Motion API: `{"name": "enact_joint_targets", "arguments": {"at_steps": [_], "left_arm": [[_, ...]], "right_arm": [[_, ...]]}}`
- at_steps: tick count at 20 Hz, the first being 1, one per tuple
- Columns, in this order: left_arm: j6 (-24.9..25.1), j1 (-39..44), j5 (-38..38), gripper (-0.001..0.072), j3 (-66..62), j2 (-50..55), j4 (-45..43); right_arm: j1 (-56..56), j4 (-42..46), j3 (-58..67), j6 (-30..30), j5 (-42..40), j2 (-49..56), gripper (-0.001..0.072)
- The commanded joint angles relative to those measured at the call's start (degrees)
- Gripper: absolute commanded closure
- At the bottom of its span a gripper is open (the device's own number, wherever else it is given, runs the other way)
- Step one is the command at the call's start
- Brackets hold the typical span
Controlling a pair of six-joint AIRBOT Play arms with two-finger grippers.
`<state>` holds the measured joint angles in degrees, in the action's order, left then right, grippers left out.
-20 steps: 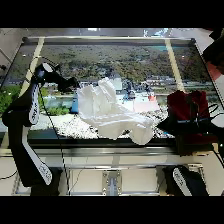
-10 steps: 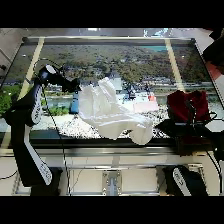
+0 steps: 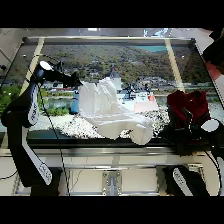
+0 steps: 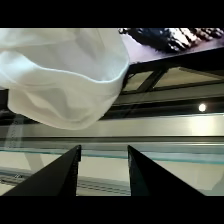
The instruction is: Fold the shirts.
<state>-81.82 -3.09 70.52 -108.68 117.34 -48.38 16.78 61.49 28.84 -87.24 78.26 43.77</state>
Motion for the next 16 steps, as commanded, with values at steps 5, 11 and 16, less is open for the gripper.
{"name": "enact_joint_targets", "arguments": {"at_steps": [5,11,16], "left_arm": [[0.2,-1.5,0.5,0.0695,-0.1,-4.0,0.4],[0.2,-1.4,0.6,0.0695,-0.1,-4.0,0.4],[0.2,-1.4,0.7,0.0695,-0.1,-4.0,0.5]], "right_arm": [[0.0,-11.5,-4.4,7.9,-9.0,16.1,0.0364],[0.0,-16.0,-4.4,12.1,-13.7,24.8,0.0366],[-4.3,-18.3,-4.4,14.9,-18.6,26.4,0.0395]]}}
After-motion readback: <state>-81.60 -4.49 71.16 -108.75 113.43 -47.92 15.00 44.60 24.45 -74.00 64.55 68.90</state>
